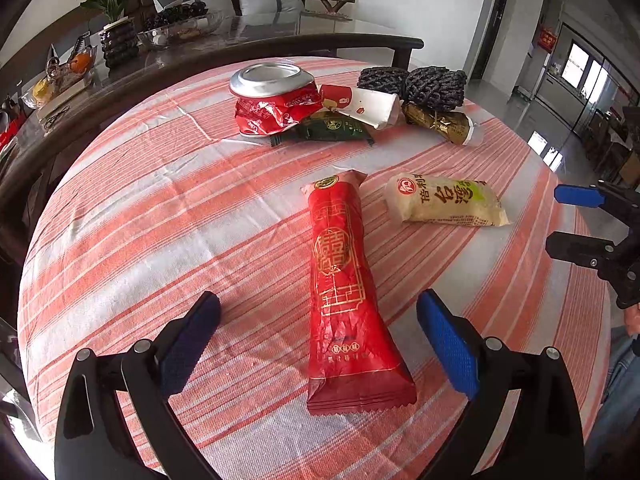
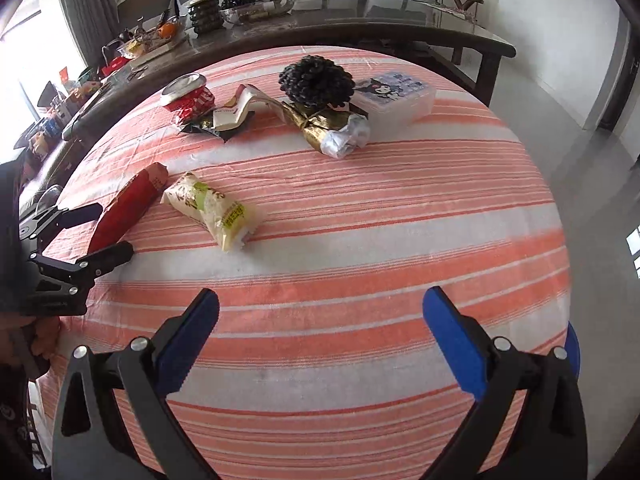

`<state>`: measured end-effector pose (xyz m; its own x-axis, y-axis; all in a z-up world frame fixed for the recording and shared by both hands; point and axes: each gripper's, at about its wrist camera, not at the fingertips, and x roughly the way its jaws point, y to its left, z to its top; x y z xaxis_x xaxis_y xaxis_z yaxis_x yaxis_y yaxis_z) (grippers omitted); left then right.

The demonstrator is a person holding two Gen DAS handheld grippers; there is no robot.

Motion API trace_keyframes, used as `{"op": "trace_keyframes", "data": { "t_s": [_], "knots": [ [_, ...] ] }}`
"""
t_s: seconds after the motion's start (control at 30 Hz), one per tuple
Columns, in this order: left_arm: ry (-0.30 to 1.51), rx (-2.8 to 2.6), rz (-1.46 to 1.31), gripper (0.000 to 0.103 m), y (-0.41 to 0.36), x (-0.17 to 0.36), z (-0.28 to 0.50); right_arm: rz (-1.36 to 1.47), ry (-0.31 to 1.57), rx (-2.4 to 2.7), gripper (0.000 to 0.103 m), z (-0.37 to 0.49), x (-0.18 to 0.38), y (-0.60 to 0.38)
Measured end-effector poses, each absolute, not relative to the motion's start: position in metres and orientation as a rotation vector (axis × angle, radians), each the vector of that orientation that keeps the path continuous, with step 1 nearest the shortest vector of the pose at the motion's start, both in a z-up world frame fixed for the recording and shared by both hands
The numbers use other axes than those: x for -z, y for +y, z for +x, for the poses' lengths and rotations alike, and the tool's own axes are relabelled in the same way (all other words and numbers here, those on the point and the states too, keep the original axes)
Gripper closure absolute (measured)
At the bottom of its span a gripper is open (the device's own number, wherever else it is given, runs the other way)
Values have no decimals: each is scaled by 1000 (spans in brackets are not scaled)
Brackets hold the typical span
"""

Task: Collect trash
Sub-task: 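Grasp the red wrapper with the left gripper while the right gripper grasps the cream snack bag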

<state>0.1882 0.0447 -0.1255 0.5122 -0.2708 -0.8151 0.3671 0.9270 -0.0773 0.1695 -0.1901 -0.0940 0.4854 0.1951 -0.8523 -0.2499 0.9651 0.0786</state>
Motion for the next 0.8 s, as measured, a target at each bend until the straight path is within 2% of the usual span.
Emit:
{"op": "trace_keyframes", "data": {
  "t_s": [0.07, 0.2, 0.33, 0.4, 0.43, 0.47, 0.53, 0.57, 0.6, 0.8],
  "knots": [
    [967, 397, 133, 12, 46, 122, 191, -143, 1016, -364, 5, 179, 88, -167],
    [999, 429, 166, 29, 42, 119, 202, -313, 1033, -471, 6, 212, 92, -126],
    [1014, 435, 175, 42, 41, 118, 212, -375, 1074, -539, 17, 235, 97, -100],
    [1015, 444, 176, 49, 39, 116, 213, -384, 1100, -571, 19, 240, 100, -90],
    [1012, 448, 176, 56, 38, 114, 214, -385, 1109, -580, 35, 242, 101, -87],
    [1012, 457, 173, 59, 37, 113, 214, -378, 1121, -593, 45, 243, 102, -86],
    [1019, 475, 162, 76, 35, 112, 212, -352, 1149, -620, 70, 242, 103, -85],
    [1010, 469, 167, 78, 34, 112, 210, -354, 1151, -616, 74, 241, 103, -85],
    [1001, 467, 169, 84, 33, 111, 206, -339, 1150, -605, 79, 239, 101, -89],
    [954, 499, 95, 89, 29, 94, 190, -140, 1086, -567, 80, 218, 74, -135]
  ]
}}
